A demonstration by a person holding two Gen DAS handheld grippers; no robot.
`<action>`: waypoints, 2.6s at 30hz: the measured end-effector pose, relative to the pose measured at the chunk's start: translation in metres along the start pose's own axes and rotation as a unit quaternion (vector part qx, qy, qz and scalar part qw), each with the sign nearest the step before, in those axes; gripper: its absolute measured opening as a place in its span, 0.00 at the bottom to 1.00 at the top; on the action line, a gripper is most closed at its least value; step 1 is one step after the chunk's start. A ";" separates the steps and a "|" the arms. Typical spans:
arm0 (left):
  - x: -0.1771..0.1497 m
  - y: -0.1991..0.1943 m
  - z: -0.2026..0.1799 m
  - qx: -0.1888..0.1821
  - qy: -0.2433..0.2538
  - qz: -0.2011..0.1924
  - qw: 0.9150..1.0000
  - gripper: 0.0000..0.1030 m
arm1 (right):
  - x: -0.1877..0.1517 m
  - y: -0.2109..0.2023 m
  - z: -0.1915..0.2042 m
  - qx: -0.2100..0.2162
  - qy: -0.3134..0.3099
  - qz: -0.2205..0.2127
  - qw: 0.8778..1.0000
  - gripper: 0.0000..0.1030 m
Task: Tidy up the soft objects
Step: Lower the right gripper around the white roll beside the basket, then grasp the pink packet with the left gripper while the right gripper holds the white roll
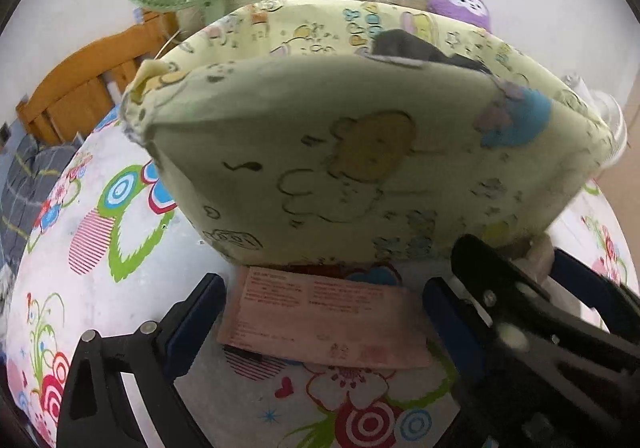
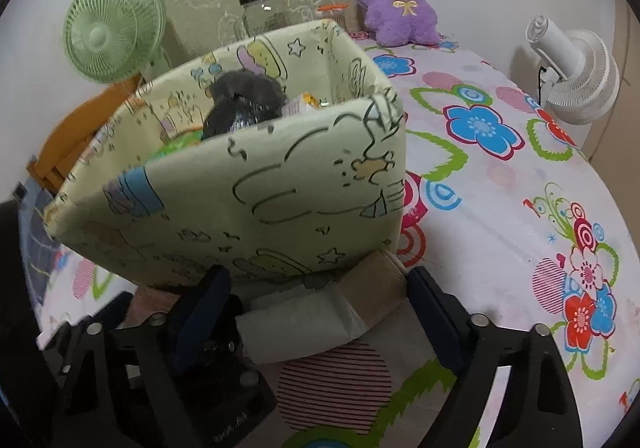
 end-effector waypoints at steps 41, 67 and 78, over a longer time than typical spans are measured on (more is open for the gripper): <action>-0.048 -0.067 0.011 0.011 0.029 -0.041 0.999 0.92 | -0.048 -0.049 0.003 0.020 -0.068 -0.006 0.997 0.22; -0.058 -0.050 -0.007 -0.045 -0.015 0.003 0.999 0.88 | -0.039 -0.050 0.000 0.012 -0.068 -0.017 0.997 0.22; -0.040 -0.036 -0.016 -0.036 0.010 -0.005 0.999 0.86 | -0.026 -0.040 -0.011 0.001 -0.063 -0.017 0.998 0.22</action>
Point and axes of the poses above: each gripper's, at about its wrist camera, not at the fingertips, and y roughly the way its jaws point, z to its left, x to its top, the point moved 10 cm from there along y, roughly the way its jaws point, and after that the axes turned 7 degrees about y, right-handed, at the moved point
